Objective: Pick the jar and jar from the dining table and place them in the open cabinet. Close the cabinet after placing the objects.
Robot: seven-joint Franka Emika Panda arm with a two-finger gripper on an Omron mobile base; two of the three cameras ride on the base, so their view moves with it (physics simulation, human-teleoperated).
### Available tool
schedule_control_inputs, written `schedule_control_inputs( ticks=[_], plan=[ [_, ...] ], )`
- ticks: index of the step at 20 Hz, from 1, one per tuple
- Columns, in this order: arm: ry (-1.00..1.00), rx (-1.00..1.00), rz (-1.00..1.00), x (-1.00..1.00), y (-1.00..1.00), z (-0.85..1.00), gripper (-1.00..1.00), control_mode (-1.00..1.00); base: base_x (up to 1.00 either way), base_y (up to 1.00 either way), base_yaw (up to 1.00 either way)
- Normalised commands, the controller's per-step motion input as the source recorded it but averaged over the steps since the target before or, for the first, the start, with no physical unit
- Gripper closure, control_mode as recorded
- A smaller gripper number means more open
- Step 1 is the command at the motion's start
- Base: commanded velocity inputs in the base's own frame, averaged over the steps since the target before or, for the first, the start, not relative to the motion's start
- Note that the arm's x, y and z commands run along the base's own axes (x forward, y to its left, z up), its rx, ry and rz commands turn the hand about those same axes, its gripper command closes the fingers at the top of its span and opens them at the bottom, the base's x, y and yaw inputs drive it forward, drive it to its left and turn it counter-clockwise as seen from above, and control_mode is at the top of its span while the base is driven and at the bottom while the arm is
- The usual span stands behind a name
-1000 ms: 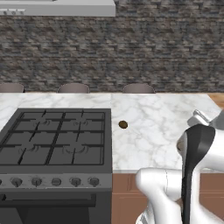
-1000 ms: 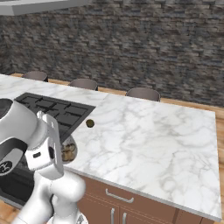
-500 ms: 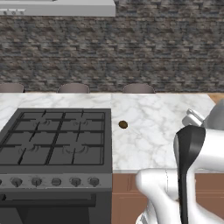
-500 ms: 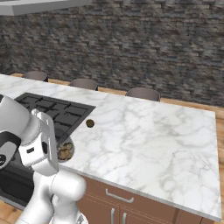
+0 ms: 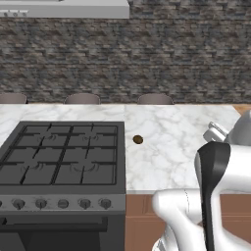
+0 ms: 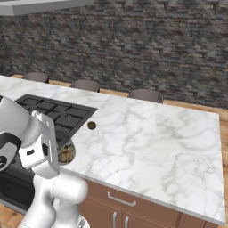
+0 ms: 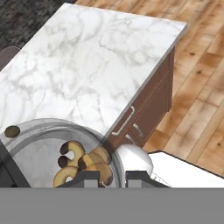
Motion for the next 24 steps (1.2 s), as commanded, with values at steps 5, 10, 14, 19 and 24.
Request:
schedule_control_inputs(
  ticks=[5, 10, 14, 19, 24],
  plan=[
    [0.0, 0.0, 0.0, 0.0, 0.0, 0.0, 1.0, 1.0, -0.25, 0.0, 0.0],
    [0.0, 0.0, 0.0, 0.0, 0.0, 0.0, 1.0, 1.0, -0.43, 0.0, 0.0],
    [0.0, 0.0, 0.0, 0.0, 0.0, 0.0, 1.0, 1.0, -0.47, 0.0, 0.0],
    [0.0, 0.0, 0.0, 0.0, 0.0, 0.0, 1.0, 1.0, -0.39, 0.0, 0.0],
    [0.0, 0.0, 0.0, 0.0, 0.0, 0.0, 1.0, 1.0, -0.29, 0.03, 0.14]
  ],
)
